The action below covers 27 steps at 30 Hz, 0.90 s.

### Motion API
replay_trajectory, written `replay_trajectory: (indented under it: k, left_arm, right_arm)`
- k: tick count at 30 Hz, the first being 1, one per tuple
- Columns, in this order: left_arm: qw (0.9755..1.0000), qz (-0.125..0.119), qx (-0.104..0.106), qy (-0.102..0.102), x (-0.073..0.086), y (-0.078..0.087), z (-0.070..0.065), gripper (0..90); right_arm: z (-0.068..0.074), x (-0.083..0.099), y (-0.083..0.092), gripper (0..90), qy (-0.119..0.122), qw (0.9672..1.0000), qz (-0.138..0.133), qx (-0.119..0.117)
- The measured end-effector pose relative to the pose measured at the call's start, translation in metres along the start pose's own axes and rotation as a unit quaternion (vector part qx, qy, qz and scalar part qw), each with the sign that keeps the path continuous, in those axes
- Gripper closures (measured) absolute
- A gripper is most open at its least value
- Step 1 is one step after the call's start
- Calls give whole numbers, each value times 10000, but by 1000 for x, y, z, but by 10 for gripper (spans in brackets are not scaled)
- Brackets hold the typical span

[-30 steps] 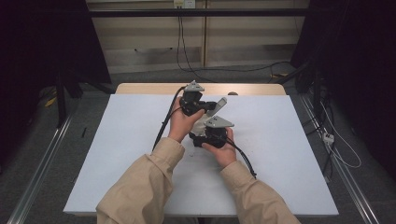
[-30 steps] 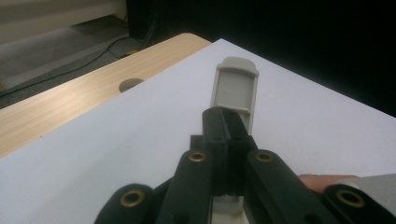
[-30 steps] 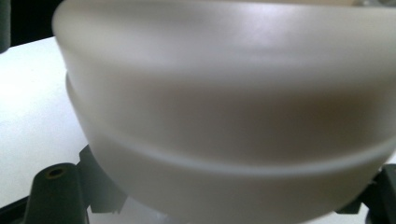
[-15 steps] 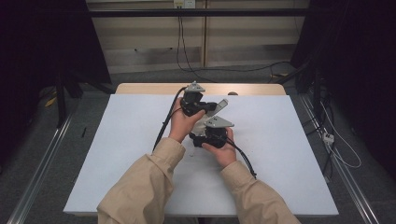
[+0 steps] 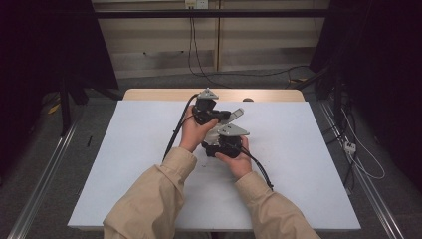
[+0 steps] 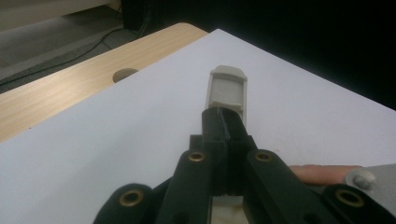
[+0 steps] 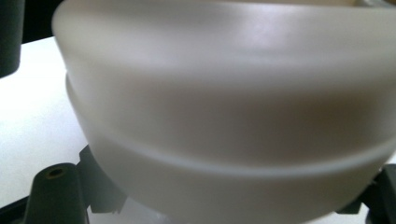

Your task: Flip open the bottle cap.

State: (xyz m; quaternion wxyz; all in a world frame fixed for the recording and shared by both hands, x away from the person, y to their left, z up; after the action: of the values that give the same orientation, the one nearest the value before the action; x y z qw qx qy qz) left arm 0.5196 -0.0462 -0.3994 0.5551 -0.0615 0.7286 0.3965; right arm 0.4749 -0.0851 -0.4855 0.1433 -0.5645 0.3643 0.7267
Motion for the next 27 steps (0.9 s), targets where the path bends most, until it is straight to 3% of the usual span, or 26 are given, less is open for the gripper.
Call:
replay_trajectory:
  k: [3,7,16,27]
  left_arm:
    - [10000,16,-3,-63,1,2,1,900]
    - [10000,-37,33,17,2,8,4,860]
    - [9998,-138,76,122,4,24,9,680]
    - [9995,-233,108,172,13,48,11,434]
  right_arm:
    - [0,0,0,184,10,10000,1,-11]
    - [0,0,0,182,-5,10000,-1,-24]
    - [-1,4,4,105,-340,9990,200,-205]
    - [2,5,17,76,-311,9986,370,-223]
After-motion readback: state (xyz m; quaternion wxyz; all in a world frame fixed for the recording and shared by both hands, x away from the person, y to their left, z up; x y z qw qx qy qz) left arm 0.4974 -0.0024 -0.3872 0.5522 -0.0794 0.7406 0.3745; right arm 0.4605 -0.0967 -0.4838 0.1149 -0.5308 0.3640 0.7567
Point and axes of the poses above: each handheld gripper's, and its own axes: y roughly backward along the jaws, x roughly out of its underside, z roughly to its left, the point moved 6 cm from there along -y, roughly forward along the jaws, and after that the axes turned 12 degrees about -x, right-handed, at the moved point
